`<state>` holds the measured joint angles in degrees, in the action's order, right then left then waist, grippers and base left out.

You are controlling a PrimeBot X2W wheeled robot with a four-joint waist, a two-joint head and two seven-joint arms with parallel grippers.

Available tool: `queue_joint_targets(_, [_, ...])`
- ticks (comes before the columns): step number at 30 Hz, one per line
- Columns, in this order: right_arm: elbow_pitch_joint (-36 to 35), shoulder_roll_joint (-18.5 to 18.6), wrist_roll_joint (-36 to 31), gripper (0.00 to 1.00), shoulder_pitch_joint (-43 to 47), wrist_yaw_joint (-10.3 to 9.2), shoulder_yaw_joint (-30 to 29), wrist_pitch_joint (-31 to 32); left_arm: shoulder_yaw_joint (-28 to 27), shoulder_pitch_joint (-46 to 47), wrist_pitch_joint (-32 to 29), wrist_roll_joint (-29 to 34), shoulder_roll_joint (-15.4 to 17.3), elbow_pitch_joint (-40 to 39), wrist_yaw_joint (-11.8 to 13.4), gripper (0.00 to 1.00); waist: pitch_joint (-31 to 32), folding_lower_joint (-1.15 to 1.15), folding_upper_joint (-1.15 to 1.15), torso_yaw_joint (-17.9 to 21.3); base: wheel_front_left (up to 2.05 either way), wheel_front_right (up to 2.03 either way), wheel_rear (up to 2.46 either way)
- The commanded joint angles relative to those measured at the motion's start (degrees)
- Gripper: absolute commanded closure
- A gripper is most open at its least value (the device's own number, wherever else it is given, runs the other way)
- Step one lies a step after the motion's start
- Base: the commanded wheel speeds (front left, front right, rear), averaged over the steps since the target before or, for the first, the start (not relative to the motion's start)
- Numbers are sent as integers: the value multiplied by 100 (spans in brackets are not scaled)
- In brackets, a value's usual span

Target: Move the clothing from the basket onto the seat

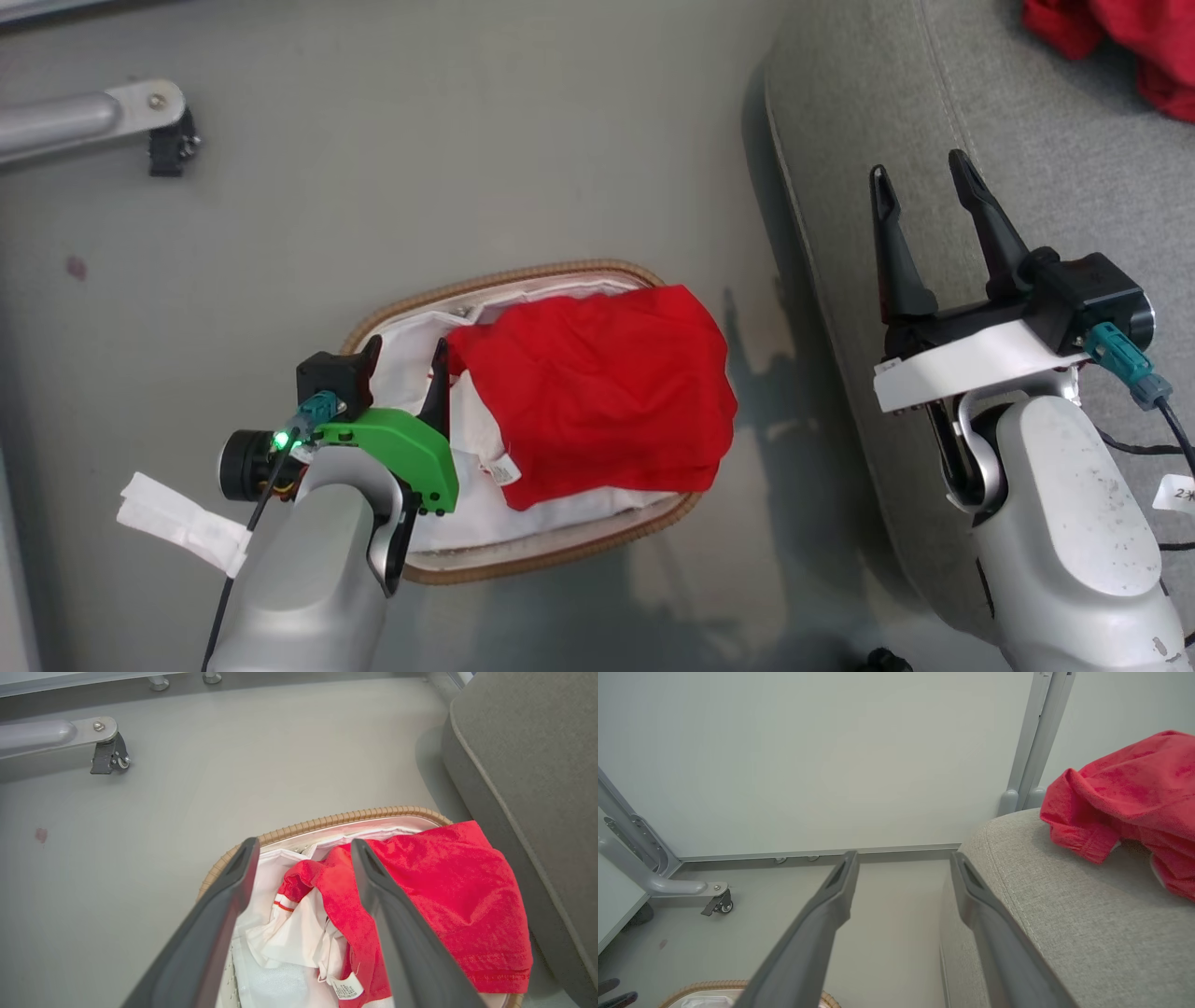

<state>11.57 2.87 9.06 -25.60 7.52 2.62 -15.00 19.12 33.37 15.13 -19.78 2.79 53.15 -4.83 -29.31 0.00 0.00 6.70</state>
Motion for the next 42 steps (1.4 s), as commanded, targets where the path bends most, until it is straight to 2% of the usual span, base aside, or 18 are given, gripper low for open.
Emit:
queue_joint_targets(1, [-46, 5, 91, 0, -123, -7, 54, -28, 10, 213, 3, 69, 84, 150, -22, 0, -1005, 0, 0, 720, 0, 0, 0])
queue_joint_targets(15, [-78, 4, 504, 0, -319, -7, 436, -28, 112, 771, -237, 24, 223, 1381, -54, 0, -1613, 0, 0, 1242, 0, 0, 0])
queue_joint_targets(22, [-96, 5, 616, 0, -362, -7, 592, -28, 181, 988, -224, 27, 289, 1576, -65, 0, -1793, 0, 0, 1424, 0, 0, 0])
queue_joint_targets(28, [-91, 6, 652, 0, -383, -7, 618, -28, 307, 1140, -142, 27, 206, 1517, -154, 0, -1864, 0, 0, 1468, 0, 0, 0])
queue_joint_targets(29, [-85, 5, 653, 0, -384, -7, 614, -28, 333, 1154, -126, 20, 195, 1503, -169, 4, -1869, 0, 0, 1465, 0, 0, 0])
queue_joint_targets(30, [-78, 5, 652, 0, -384, -7, 612, -28, 351, 1165, -113, 14, 185, 1492, -170, 16, -1871, 0, 0, 1461, 0, 0, 0])
queue_joint_targets(31, [-68, 6, 648, 0, -388, -7, 608, -28, 368, 1174, -102, 2, 176, 1484, -175, 54, -1871, 0, 0, 1455, 0, 0, 0])
queue_joint_targets(33, [-49, 6, 633, 0, -393, -7, 601, -28, 408, 1187, -75, 9, 161, 1458, -195, 87, -1863, 0, 0, 1438, 0, 0, 0])
queue_joint_targets(34, [-38, 6, 619, 0, -399, -7, 600, -28, 432, 1189, -56, 21, 153, 1451, -200, 100, -1851, 0, 0, 1425, 0, 0, 0])
queue_joint_targets(42, [64, 7, 424, 0, -354, -7, 519, -28, 543, 1059, 5, 45, 134, 1325, -225, 100, -1548, 0, 0, 1235, 0, 0, 0])
